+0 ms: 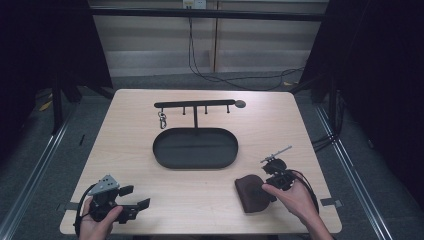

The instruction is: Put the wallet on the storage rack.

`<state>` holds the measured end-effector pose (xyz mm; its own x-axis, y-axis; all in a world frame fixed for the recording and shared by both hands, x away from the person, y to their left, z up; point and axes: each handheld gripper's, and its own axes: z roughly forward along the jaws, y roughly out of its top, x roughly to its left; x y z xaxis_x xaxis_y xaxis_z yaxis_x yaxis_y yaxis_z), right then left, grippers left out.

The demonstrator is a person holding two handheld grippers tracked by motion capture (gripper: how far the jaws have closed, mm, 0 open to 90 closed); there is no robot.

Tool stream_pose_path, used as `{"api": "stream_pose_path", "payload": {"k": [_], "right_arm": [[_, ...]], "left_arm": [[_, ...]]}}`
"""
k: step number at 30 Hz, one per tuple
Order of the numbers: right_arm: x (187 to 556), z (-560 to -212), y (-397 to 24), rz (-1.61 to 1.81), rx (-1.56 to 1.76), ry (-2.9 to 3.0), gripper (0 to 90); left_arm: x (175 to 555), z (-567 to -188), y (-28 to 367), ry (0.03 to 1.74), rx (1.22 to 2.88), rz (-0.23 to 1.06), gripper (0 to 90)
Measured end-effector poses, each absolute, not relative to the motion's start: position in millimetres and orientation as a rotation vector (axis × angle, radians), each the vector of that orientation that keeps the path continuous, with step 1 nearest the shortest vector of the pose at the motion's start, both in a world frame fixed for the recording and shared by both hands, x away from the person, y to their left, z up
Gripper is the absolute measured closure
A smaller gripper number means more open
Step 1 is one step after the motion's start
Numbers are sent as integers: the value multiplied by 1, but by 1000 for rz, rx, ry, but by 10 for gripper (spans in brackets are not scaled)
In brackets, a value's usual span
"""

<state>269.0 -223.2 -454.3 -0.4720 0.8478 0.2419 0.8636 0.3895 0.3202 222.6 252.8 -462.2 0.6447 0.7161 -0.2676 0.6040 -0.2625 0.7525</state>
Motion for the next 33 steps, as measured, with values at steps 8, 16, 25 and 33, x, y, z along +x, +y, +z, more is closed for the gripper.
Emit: {"api": "stream_pose_path", "payload": {"k": [8,16,25,33], "right_arm": [[280,-457,-208,-507,-1558,-2580,142],[283,-463,-204,-465,-1565,-2556,133],[288,-467,-204,-471,-1543,-2500,145],[291,-464,-210,-536,-1577,-2466,279]], "left_arm": [[223,-462,252,1037,1983,160,178],[222,-461,252,1027,1999,165,178],[224,-462,251,1019,2001,142,170],[225,-461,251,1016,1996,135,170]]}}
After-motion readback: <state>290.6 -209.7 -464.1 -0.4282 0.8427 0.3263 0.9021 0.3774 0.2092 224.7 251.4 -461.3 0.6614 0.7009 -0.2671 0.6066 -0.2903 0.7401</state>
